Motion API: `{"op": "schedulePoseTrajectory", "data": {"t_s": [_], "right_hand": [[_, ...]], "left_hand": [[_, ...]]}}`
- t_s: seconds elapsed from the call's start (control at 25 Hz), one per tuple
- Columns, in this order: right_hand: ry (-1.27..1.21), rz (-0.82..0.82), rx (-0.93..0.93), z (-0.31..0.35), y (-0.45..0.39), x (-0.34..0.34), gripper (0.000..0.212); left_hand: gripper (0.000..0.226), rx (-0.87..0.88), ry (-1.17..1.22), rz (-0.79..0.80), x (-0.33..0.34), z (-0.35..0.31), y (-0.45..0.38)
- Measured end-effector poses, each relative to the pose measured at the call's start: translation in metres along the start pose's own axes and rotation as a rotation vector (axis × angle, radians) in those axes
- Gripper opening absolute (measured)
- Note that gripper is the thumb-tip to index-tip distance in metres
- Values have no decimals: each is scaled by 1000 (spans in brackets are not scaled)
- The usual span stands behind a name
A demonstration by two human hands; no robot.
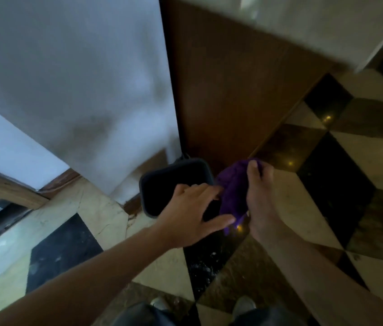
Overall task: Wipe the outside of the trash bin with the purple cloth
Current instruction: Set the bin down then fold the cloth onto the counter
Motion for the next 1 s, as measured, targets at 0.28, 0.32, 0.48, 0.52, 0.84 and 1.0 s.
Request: {"op": "schedulePoseTrajectory", "data": {"t_s": [0.28, 0.32, 0.48, 0.52, 0.84, 1.0], "right_hand": [[-114, 6, -75, 244, 109, 11, 6], [-119, 24, -109, 276, 121, 5, 8], [-77, 98, -148, 355, 147, -34, 33], [-36, 141, -166, 370, 152, -41, 41], [544, 383, -350, 452, 160, -73, 41], [421, 362, -302, 475, 127, -93, 18]], "left_hand": [[47, -140, 402, -79, -206, -142, -14], [42, -114, 405, -88, -236, -161, -16], [30, -31, 332, -136, -320, -213, -31], [28, -4, 309, -147, -335, -228, -36], [28, 166, 220, -138, -384, -325, -80], [25, 111, 353, -163, -388, -320, -95]]}}
Point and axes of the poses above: each hand's wrist, its own y-axis away from the middle knuckle, its own x-axis out of the palm, z = x × y, the point moved 10 cm from there along -y, towards the middle knuckle, and after that the axes turned 1 degree about -x, right-handed, at the moved point
